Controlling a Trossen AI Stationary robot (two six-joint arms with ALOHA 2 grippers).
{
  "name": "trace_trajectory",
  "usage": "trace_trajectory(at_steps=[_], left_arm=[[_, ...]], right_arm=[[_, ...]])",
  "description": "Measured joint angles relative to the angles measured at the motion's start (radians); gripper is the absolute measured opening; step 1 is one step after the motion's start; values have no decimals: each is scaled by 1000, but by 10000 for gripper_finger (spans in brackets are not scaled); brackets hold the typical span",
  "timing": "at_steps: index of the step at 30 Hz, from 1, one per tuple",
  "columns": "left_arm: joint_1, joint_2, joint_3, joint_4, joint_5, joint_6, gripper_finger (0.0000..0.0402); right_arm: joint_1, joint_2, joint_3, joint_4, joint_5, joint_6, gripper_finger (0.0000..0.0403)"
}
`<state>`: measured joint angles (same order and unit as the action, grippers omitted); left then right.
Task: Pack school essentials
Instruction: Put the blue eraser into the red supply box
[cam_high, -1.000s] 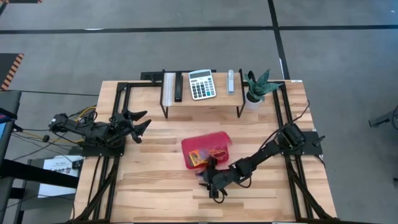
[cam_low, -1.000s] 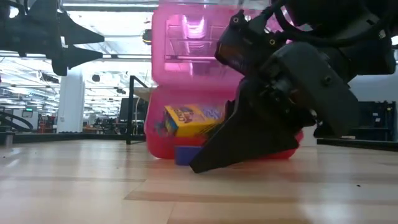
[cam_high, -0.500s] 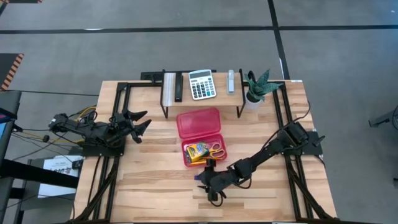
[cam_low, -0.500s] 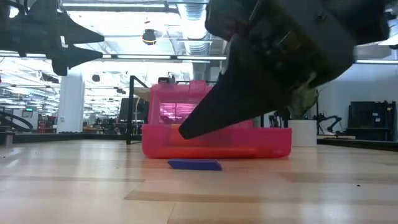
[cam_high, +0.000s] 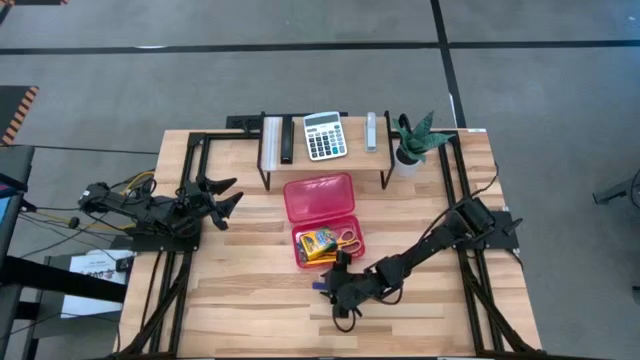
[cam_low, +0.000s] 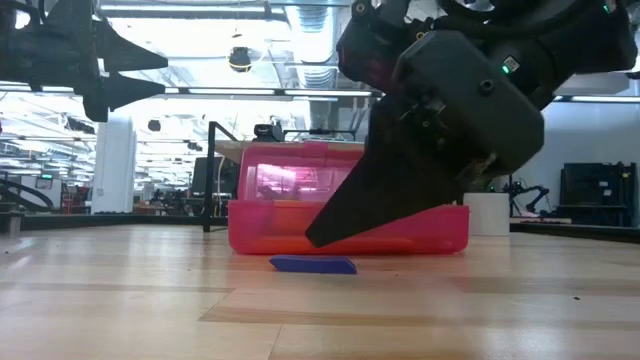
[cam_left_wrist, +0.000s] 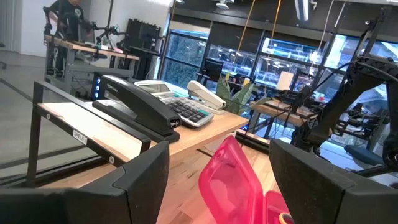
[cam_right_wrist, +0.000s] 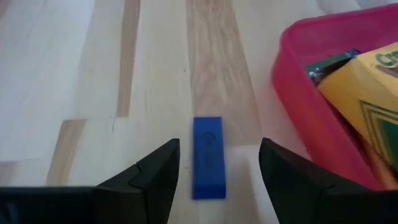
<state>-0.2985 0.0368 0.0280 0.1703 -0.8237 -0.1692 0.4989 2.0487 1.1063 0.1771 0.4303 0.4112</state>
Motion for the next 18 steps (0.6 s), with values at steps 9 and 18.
trace_trajectory(at_steps=[9,18], left_arm=[[0,0,0,0,0,0,263],[0,0,0,1,-1,0,263]], right_arm=[[14,91,2,122,32,14,236],[30,93,2,103,33,68,89]])
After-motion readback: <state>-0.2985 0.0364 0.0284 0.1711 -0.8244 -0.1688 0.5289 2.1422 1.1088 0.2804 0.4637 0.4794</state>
